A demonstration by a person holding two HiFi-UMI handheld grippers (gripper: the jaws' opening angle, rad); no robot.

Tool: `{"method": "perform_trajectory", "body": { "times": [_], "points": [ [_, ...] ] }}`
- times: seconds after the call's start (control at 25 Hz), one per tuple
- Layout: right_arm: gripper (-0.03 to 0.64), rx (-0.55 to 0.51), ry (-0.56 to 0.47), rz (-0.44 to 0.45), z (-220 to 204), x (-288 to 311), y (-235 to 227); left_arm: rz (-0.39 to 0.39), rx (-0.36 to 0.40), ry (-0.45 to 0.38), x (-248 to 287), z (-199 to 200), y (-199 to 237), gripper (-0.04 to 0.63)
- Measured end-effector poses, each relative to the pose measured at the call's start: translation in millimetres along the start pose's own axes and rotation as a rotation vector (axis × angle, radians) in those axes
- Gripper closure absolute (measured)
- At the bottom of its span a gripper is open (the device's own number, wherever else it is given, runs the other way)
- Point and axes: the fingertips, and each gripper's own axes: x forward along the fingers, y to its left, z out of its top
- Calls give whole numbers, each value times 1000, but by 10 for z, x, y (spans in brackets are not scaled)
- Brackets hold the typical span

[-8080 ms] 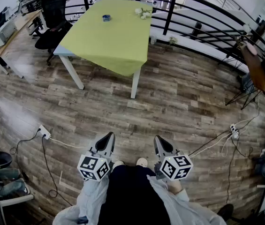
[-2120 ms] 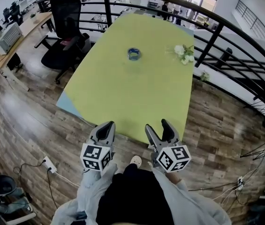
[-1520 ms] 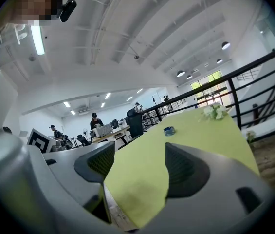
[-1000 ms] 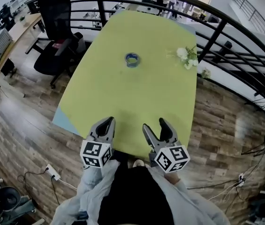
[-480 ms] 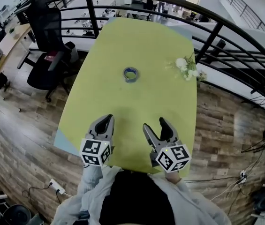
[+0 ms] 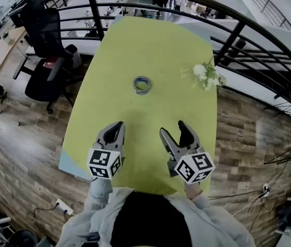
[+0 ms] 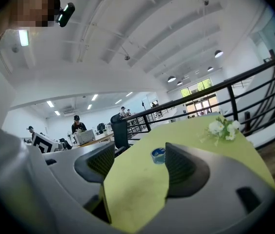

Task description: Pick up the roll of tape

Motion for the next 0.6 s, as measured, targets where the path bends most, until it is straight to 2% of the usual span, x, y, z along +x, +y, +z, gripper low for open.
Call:
{"method": "perform_trajectory", "body": {
  "times": [0.6],
  "points": [
    [293,-11,-28,-29,411,802,-262,-23,15,14,658,174,406,574]
  ]
}}
